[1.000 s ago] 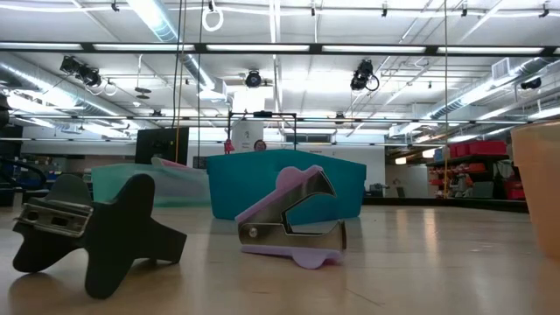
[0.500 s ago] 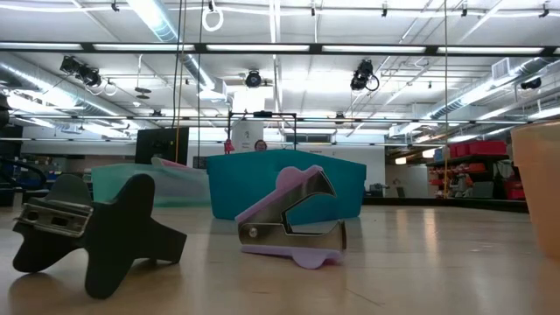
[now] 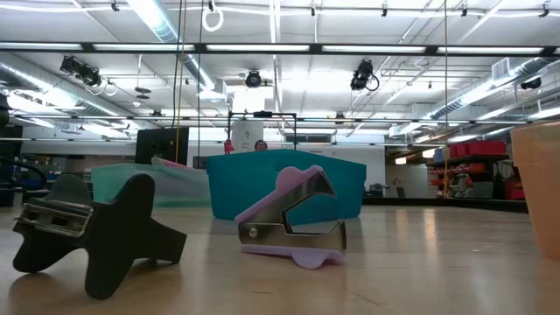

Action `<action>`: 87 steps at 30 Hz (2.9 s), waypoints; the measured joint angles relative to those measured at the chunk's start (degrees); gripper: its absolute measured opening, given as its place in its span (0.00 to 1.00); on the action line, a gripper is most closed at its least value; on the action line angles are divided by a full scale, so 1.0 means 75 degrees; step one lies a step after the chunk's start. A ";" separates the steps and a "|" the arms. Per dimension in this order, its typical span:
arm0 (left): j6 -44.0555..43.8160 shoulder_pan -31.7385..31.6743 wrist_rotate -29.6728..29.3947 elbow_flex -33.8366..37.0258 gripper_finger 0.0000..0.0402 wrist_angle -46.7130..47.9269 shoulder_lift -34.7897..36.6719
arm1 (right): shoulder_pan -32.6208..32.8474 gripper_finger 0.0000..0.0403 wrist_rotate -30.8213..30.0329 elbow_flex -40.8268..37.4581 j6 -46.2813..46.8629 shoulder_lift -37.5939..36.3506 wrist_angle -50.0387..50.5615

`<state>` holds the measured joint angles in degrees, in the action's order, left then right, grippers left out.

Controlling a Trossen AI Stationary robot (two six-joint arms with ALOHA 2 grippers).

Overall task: Pick and place Stapler, Stapler remover, tape
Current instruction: Put the black staple remover into the blue bin

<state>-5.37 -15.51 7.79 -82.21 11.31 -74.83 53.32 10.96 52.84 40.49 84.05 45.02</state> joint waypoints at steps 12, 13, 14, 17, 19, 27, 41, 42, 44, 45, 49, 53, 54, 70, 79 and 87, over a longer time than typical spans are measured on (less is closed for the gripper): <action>0.0006 0.0000 0.0000 0.0000 0.55 0.0000 0.0000 | -0.0786 0.67 -0.0221 0.0000 0.0459 -0.0964 0.0497; 0.0006 0.0000 0.0000 0.0000 0.55 0.0000 0.0000 | -0.0879 0.67 -0.0364 0.0000 0.0424 -0.1104 0.0573; 0.0004 0.0000 0.0000 0.0000 0.55 0.0000 0.0000 | -0.0977 0.67 -0.0546 0.0000 0.0371 -0.1250 0.0630; 0.0005 0.0000 0.0000 0.0000 0.55 0.0000 0.0000 | -0.1278 0.67 -0.1093 0.0000 0.0072 -0.1659 0.0776; 0.0003 0.0000 0.0000 0.0000 0.55 0.0000 0.0000 | -0.1504 0.67 -0.1388 0.0000 -0.0169 -0.1897 0.0831; -0.0068 -0.0003 -0.0003 0.0000 0.55 0.0003 0.0000 | -0.2518 0.60 -0.1617 -0.0002 -0.0854 -0.2472 0.0891; -0.0163 0.0000 -0.0003 0.0000 0.55 0.0017 0.0000 | -0.3560 0.49 -0.1996 -0.0003 -0.2338 -0.2710 0.1005; -0.0163 0.0000 -0.0003 0.0000 0.55 0.0020 0.0000 | -0.3623 0.48 -0.2100 -0.0003 -0.2484 -0.2710 0.0999; -0.0185 0.0000 -0.0003 0.0000 0.55 0.0017 0.0000 | -0.3747 0.48 -0.2227 -0.0003 -0.2749 -0.2710 0.0983; -0.0195 -0.0003 -0.0003 0.0000 0.55 0.0018 0.0000 | -0.3804 0.48 -0.2238 -0.0003 -0.2880 -0.2710 0.0968; -0.0195 0.0000 -0.0003 0.0000 0.55 0.0020 0.0000 | -0.4019 0.48 -0.2266 -0.0003 -0.3188 -0.2710 0.0825; -0.0195 -0.0001 -0.0003 0.0000 0.55 0.0020 -0.0008 | -0.4211 0.48 -0.2349 -0.0003 -0.3207 -0.2710 0.0545; -0.0193 0.0000 -0.0003 0.0000 0.55 0.0023 -0.0009 | -0.4270 0.48 -0.2349 -0.0003 -0.3209 -0.2710 0.0482; -0.0195 -0.0003 -0.0009 0.0000 0.55 0.0020 -0.0018 | -0.5387 0.48 -0.2343 -0.0003 -0.3192 -0.2707 -0.0161; -0.0189 -0.0006 -0.0035 0.0000 0.55 0.0020 -0.0020 | -0.6130 0.48 -0.2117 -0.0003 -0.3293 -0.2707 -0.0421; -0.0179 -0.0012 -0.0141 0.0000 0.55 0.0017 -0.0023 | -0.6806 0.48 -0.2053 -0.0003 -0.3357 -0.2707 -0.0418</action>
<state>-6.71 -15.59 6.73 -82.21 11.44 -75.00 2.27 -4.44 52.82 15.31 63.75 41.89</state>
